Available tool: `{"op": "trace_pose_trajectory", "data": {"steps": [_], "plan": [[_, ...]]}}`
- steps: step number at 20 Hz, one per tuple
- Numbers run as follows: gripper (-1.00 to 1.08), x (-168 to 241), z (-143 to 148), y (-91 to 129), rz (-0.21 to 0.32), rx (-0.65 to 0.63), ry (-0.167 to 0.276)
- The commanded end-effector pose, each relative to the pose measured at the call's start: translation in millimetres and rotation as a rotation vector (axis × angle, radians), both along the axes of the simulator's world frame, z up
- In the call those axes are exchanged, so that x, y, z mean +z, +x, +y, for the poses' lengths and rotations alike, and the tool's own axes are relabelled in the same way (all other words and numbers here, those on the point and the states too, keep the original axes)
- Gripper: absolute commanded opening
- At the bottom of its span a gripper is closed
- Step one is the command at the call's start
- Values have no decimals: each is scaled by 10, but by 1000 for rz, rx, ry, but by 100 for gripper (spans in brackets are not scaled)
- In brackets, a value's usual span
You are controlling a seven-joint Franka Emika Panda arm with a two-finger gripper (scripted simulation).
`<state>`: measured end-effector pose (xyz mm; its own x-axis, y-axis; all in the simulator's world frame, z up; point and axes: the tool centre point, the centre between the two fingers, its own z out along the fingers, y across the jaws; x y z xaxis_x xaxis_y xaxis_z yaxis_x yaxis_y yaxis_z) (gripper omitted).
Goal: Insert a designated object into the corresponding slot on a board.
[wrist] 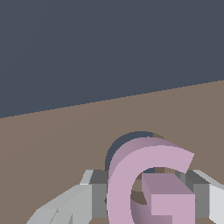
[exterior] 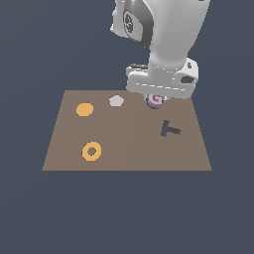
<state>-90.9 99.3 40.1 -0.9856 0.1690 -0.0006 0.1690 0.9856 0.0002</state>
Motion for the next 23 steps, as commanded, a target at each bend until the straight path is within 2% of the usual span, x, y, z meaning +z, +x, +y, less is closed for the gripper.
{"op": "trace_pose_trajectory", "data": {"steps": [1,13,14,23], "plan": [[-100,2,-12,-14,0,19,0],[-100,-99,-21,-17,0,26,0],[100,-99,-21,-17,0,26,0],[100,-99,-21,-17,0,26,0]]}}
